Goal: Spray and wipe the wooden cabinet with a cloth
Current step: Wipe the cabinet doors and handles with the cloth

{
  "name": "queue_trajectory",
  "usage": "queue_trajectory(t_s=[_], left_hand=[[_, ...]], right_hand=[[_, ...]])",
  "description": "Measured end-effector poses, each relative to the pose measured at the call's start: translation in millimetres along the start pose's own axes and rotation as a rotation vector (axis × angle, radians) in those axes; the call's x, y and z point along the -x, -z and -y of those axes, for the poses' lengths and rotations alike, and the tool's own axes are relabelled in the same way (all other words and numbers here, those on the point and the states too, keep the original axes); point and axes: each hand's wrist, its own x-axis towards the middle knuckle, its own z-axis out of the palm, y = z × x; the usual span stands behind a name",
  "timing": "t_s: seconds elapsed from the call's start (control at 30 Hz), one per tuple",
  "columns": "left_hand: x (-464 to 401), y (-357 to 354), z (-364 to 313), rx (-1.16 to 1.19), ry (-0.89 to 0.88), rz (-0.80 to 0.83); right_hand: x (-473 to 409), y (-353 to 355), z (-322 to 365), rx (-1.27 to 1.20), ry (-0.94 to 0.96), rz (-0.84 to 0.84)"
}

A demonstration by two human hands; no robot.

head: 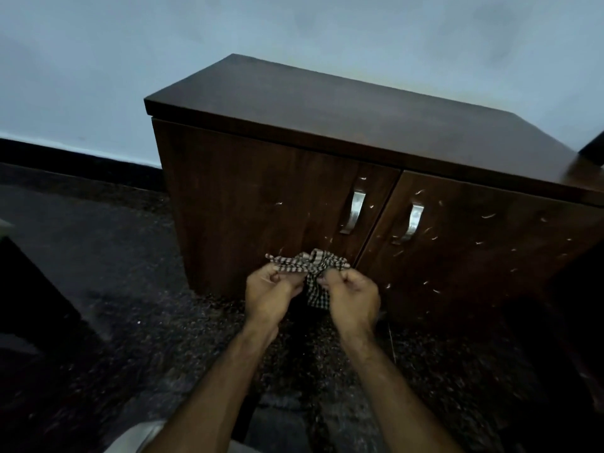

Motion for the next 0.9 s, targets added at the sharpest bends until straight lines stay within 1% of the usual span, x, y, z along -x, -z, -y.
queue_trajectory(t_s=[0.1, 0.13, 0.23, 0.3, 0.37, 0.47, 0.53, 0.67, 0.73, 0.8, 0.9], left_hand=[[8, 8, 15, -0.05, 0.046, -0.051], [11, 8, 12, -0.039, 0.047, -0.044], [8, 0, -17, 0.003, -0.069, 0.008], [6, -1, -35, 0.005, -0.147, 0.001], [3, 2, -35, -0.012, -0.143, 0.004], [7, 9, -16, -0.028, -0.041, -0.027], [9, 11, -14, -0.035, -0.024, -0.045], [6, 7, -53, -0.035, -0.159, -0.031], [4, 7, -69, -0.053, -0.2, -0.024], [5, 10, -70, -0.096, -0.167, -0.031], [12, 16, -63, -0.096, -0.072, -0.045]], right_hand=[[14, -2, -9, -0.011, -0.099, 0.075], [16, -1, -6, -0.03, -0.092, 0.07], [4, 1, 21, -0.068, 0.04, 0.013], [-4, 0, 32, -0.14, 0.08, 0.024], [-1, -2, 28, -0.175, 0.036, 0.04], [9, -5, 10, -0.147, -0.11, 0.1], [10, -9, 11, -0.142, -0.138, 0.101], [5, -16, 49, -0.251, -0.045, 0.031], [8, -20, 56, -0.317, -0.049, 0.01], [13, -23, 51, -0.323, -0.101, 0.015], [20, -29, 49, -0.298, -0.166, 0.01]])
